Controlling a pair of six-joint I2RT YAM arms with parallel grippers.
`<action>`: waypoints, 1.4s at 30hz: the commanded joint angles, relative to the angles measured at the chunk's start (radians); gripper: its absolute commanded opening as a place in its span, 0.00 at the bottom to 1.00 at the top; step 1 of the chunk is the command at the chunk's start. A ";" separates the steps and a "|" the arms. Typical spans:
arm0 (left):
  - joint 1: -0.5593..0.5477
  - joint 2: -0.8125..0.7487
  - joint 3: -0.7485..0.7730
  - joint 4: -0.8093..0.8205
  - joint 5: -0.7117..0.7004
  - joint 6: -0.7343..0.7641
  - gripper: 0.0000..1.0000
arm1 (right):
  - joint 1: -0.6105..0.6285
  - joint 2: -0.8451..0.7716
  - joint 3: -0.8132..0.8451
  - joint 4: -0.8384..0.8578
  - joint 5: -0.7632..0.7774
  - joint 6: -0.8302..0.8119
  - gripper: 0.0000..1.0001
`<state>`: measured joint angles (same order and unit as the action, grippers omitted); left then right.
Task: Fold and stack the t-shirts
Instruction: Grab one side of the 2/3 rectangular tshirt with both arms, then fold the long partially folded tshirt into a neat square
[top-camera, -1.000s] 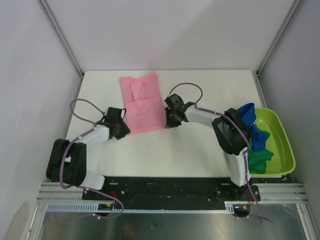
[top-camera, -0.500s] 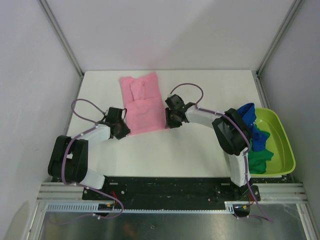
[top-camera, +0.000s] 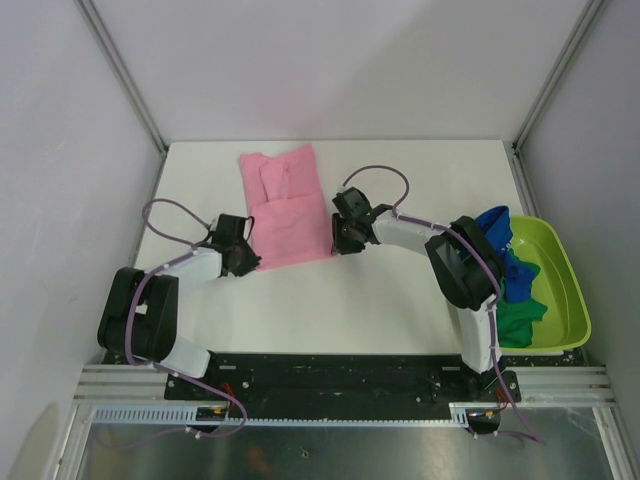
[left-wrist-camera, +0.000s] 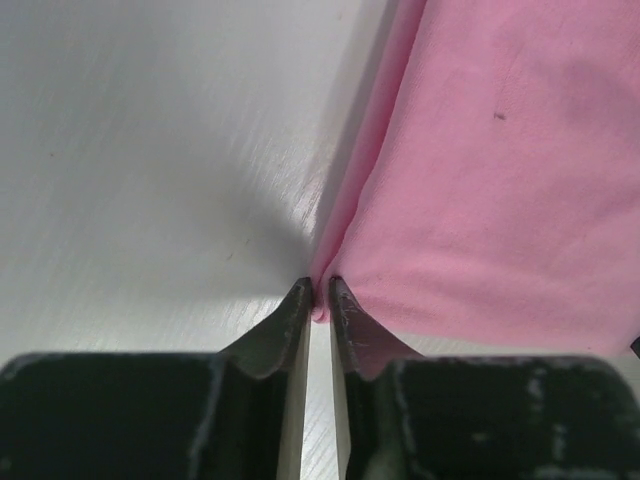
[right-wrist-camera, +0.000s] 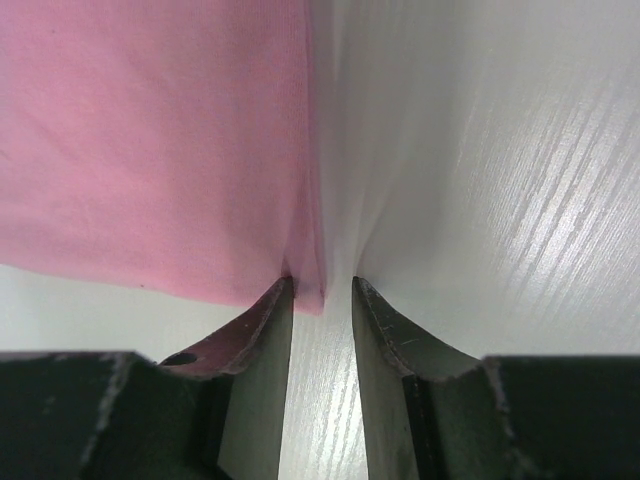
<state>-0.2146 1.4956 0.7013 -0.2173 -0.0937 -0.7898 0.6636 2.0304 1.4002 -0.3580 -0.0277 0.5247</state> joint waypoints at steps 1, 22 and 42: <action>-0.008 0.032 -0.010 -0.035 -0.033 -0.012 0.14 | 0.004 -0.020 -0.007 0.040 -0.004 0.023 0.35; -0.014 -0.029 -0.025 -0.067 -0.020 0.016 0.00 | 0.034 -0.036 -0.033 0.038 0.026 0.079 0.01; -0.032 -0.665 -0.139 -0.385 0.070 -0.013 0.00 | 0.187 -0.439 -0.257 -0.037 0.131 0.098 0.00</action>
<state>-0.2401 0.9432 0.5621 -0.4950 -0.0479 -0.7956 0.8211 1.6928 1.1660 -0.3523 0.0410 0.6033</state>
